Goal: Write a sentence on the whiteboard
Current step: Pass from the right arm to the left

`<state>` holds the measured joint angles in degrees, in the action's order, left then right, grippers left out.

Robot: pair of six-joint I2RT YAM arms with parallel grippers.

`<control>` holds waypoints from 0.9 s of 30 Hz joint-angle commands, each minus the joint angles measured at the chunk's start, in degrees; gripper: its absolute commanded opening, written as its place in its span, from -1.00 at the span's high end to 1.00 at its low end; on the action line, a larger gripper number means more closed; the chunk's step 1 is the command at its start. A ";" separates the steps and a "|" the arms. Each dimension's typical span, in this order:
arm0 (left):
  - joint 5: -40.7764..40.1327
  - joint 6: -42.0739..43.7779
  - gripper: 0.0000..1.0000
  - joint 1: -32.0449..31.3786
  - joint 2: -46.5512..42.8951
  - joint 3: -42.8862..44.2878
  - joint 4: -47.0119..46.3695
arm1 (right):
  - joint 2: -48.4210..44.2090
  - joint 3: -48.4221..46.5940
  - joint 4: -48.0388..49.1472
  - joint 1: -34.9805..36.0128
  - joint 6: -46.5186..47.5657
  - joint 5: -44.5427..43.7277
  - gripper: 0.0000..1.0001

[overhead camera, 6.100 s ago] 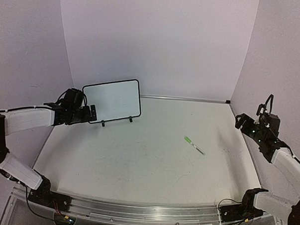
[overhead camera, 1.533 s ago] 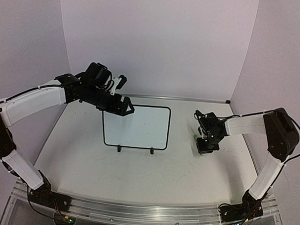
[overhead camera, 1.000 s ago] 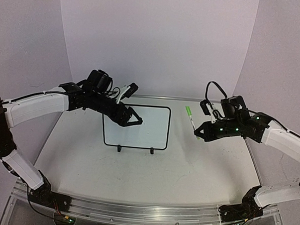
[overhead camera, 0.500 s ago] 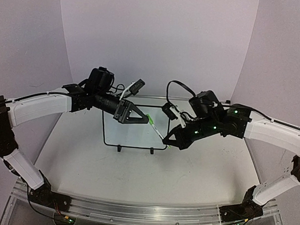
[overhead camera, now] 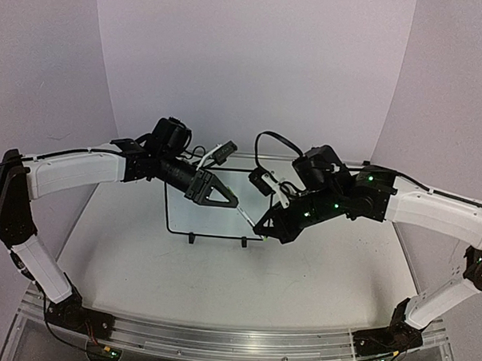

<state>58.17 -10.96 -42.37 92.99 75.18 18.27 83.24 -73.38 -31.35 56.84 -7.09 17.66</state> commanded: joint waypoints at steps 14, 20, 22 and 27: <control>0.29 3.31 0.24 0.01 -0.20 2.48 2.97 | 1.23 -3.56 -4.53 0.64 2.42 -0.97 1.00; 0.29 2.96 0.32 0.01 -0.05 2.39 2.73 | 2.10 -4.36 -5.43 1.20 2.92 -0.46 1.00; 0.42 2.87 0.34 0.01 -0.04 2.34 2.69 | 2.44 -4.61 -5.82 1.38 3.07 -0.50 1.00; 0.37 3.18 0.51 0.01 -0.34 2.18 2.79 | 2.44 -5.02 -6.51 1.59 3.39 -1.53 1.00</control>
<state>58.26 -8.83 -42.37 93.03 75.26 21.06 85.38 -76.15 -36.48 57.92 -4.67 17.24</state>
